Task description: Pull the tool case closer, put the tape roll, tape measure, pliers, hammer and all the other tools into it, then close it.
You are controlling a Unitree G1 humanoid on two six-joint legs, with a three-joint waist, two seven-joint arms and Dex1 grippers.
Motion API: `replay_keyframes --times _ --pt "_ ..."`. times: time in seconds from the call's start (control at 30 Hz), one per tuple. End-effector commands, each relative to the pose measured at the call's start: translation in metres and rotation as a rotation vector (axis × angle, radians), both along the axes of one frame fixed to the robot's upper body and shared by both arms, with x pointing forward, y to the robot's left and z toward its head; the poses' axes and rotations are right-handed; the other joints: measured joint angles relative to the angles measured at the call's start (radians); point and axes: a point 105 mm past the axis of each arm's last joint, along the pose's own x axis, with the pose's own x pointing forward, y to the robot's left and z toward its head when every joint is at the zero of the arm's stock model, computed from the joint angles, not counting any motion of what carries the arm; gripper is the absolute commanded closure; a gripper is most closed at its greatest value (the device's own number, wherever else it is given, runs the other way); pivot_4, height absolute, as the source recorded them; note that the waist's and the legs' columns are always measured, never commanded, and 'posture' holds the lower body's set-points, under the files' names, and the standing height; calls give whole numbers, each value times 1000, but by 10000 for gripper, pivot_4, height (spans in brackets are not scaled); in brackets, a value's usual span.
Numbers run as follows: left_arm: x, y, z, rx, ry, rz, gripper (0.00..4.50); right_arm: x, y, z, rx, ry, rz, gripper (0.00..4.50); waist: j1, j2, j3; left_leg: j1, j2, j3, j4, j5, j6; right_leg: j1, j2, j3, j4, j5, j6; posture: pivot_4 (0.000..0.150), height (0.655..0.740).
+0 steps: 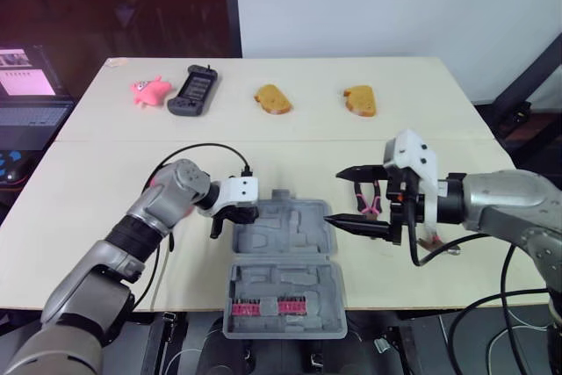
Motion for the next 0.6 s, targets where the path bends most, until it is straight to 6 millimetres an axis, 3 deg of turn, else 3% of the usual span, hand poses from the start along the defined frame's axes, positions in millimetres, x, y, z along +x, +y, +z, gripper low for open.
replay_keyframes --times 0.03,0.6 --pt "4 1 4 5 -18 7 43902 0 0 13 9 -57 7 0 0 0 0 0 0 0 0 0 0 0 0 0 0 0 0 1500 7188" --pt "16 -4 11 -6 -11 101 43902 1 1 11 6 -51 14 0 4 0 0 0 0 0 0 0 0 0 0 0 0 0 0 1500 7188"
